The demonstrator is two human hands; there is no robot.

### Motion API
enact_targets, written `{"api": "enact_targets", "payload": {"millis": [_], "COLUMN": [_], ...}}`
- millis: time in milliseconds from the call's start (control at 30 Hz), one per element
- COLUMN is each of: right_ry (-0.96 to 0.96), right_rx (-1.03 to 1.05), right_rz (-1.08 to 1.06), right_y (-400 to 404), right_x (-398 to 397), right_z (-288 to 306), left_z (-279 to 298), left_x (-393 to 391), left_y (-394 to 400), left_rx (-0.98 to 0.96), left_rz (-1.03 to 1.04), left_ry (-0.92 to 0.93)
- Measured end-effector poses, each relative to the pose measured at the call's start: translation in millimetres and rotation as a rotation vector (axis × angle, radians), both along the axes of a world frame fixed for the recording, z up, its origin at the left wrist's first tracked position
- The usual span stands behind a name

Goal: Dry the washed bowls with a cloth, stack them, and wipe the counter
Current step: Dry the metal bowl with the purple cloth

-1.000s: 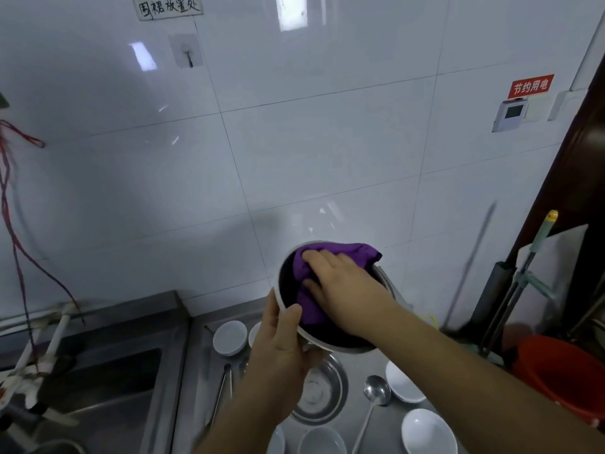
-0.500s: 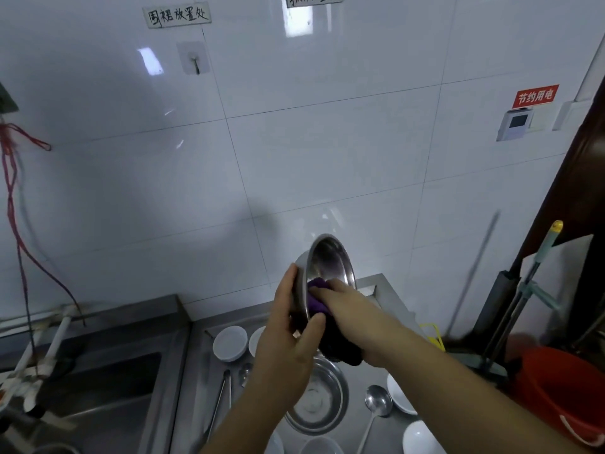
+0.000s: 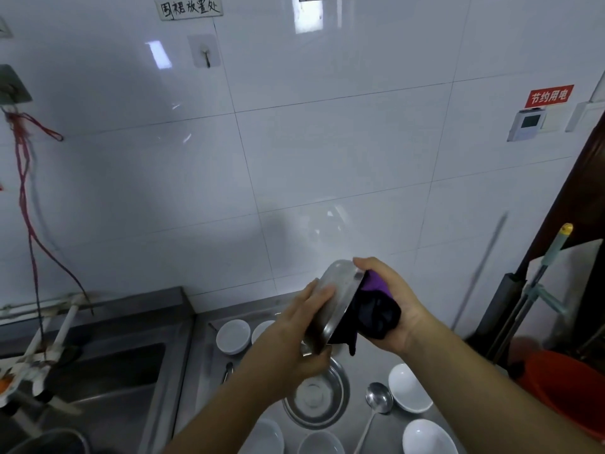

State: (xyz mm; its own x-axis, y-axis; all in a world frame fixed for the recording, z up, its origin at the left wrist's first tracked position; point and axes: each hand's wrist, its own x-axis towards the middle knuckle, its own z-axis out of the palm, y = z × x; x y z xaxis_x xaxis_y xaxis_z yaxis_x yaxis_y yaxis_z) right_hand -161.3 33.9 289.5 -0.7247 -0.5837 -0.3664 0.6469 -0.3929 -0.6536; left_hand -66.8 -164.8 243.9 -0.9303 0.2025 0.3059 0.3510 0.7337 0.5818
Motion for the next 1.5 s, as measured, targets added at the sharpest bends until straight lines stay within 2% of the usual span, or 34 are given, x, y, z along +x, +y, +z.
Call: {"api": "enact_targets", "payload": {"millis": [67,100,167,233,300,333,400,500,633,833,967,1100,1200,1300,1400,1500], "right_ry": [0.024,0.035,0.054,0.055,0.058,0.059,0.063,0.048,0.032,-0.051,-0.154,-0.071,0.108,0.450,0.956,1.634], "right_rx": [-0.012,-0.030,-0.093,-0.168,-0.209,-0.209,-0.193,-0.175,-0.160,-0.048,0.021,0.018,-0.005,0.123,0.348,0.744], "right_rz": [-0.013,-0.031,-0.074,-0.100,-0.119,-0.130,-0.140,-0.133,-0.153,-0.209,-0.300,-0.379,-0.367,-0.406,-0.424,-0.250], "right_y": [2.3,3.5,6.5,10.2,13.6,15.0,16.3,15.7,14.7,9.4,8.2,14.0,12.1,1.5,-9.0,-13.6], "right_x": [-0.9,-1.8,-3.4,-4.6,-5.3,-4.7,-4.0,0.8,8.4,22.6,24.8,18.8,17.2,22.4,33.8,37.3], "right_z": [-9.5,-14.9,-23.1,-27.9,-32.8,-34.9,-40.5,-46.3,-55.0,-73.8,-89.5,-84.0,-53.0,-24.8,-7.9,-3.8], "left_z": [-0.8,-1.3,-3.7,-11.3,-17.2,-19.9,-20.1,-17.2,-11.0,9.4,30.2,33.5,32.9,28.1,25.3,26.8], "left_x": [0.6,1.8,3.1,0.5,-2.9,-5.0,-6.2,-6.4,-11.2,-12.9,-16.4,-16.2,-13.4,-10.8,-8.7,-6.6], "left_y": [-4.4,-4.5,-0.4,5.4,6.9,7.0,8.2,11.7,17.7,14.3,-0.7,-13.2,-11.5,-6.1,3.9,12.3], "left_rx": [-0.013,0.063,0.370,0.611,0.840,1.025,1.363,1.638,1.784,1.903,1.798,1.579,1.434,1.352,1.245,1.216], "left_rz": [0.006,0.038,0.168,0.414,0.616,0.633,0.533,0.410,0.392,0.402,0.393,0.467,0.463,0.412,0.330,0.287], "left_ry": [-0.038,-0.091,-0.153,-0.120,-0.266,-0.401,-0.594,-0.620,-0.561,-0.329,-0.236,-0.236,-0.283,-0.313,-0.353,-0.349]}}
